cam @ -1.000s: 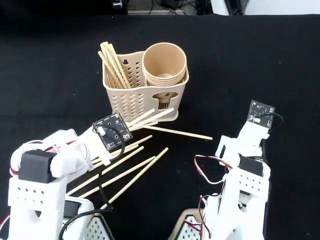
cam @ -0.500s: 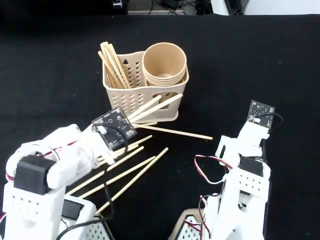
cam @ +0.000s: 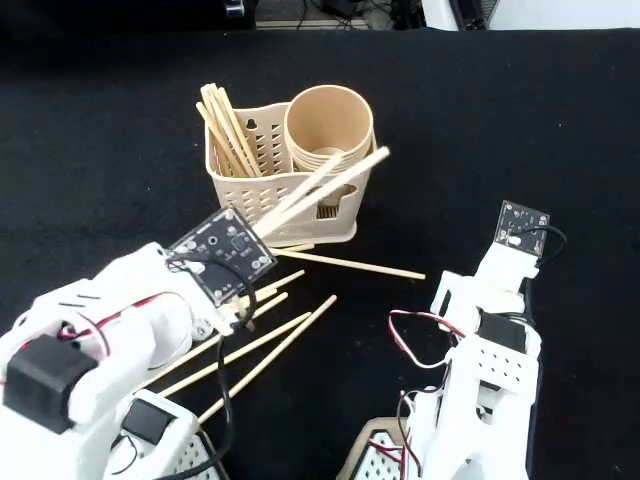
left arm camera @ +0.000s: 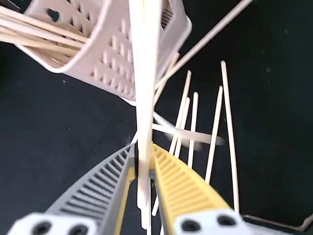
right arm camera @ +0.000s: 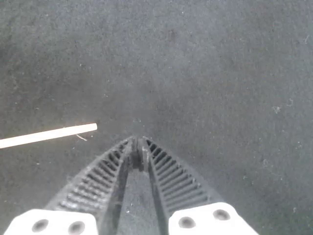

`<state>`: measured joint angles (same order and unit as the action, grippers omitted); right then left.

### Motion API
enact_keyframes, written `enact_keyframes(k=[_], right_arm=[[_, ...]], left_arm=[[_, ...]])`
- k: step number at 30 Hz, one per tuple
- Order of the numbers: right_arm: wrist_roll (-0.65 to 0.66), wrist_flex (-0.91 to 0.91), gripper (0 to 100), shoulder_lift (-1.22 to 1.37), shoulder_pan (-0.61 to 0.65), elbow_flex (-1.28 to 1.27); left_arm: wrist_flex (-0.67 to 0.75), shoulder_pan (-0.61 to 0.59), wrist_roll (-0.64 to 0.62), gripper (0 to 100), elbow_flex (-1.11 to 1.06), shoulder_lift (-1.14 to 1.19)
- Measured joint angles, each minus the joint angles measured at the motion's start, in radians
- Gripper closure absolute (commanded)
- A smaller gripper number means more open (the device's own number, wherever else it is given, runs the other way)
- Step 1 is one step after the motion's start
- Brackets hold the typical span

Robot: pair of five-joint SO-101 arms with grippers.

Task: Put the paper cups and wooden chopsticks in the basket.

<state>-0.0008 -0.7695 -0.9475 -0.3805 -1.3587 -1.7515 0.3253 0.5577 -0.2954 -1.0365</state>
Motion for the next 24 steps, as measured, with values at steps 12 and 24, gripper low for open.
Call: enact_keyframes(k=[12, 24], right_arm=[[0.000, 0.000, 98.3, 0.000, 0.000, 0.000], [0.000, 0.000, 98.3, 0.000, 0.000, 0.000]], left_arm=[[0.126, 0.000, -0.104, 97, 0.014, 0.000], [0.574, 0.000, -0.281, 97, -0.069, -0.005]])
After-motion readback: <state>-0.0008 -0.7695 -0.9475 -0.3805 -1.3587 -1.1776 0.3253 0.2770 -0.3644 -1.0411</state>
